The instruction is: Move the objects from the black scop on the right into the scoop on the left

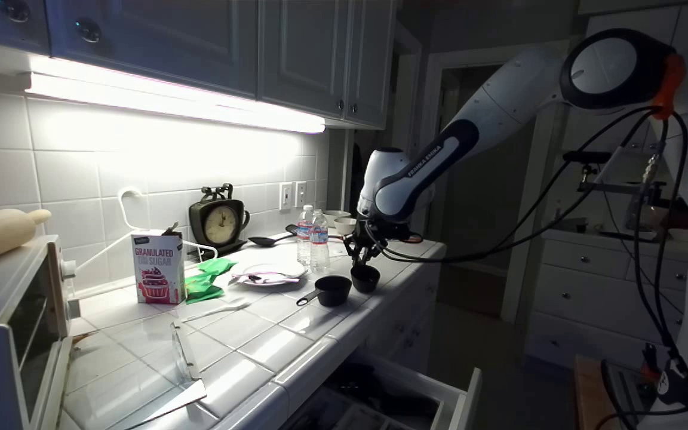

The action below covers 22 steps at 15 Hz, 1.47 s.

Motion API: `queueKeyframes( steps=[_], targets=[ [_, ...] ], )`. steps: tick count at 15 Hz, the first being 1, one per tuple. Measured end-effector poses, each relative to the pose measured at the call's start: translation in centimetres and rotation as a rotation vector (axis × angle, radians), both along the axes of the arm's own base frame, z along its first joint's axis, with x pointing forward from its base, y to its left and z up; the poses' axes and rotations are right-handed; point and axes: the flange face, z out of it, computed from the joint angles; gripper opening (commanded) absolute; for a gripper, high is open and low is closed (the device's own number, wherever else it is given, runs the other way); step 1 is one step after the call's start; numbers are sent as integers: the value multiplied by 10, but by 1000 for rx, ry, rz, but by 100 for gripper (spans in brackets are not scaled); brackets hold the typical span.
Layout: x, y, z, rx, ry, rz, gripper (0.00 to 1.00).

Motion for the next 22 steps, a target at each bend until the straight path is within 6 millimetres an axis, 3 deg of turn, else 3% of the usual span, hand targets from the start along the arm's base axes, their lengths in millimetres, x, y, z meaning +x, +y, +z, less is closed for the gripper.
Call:
queueKeyframes(
  steps=[1, 2, 3, 11, 16, 22],
  targets=[
    [1, -1, -1, 6, 0, -9, 6],
    [3, -2, -2, 12, 0, -18, 13],
    [4, -3, -3, 15, 0, -25, 45],
    [12, -5, -1, 11, -5, -53, 98],
    [14, 2, 14, 12, 4, -53, 100],
    [2, 17, 61, 1, 85, 22, 100]
  ],
)
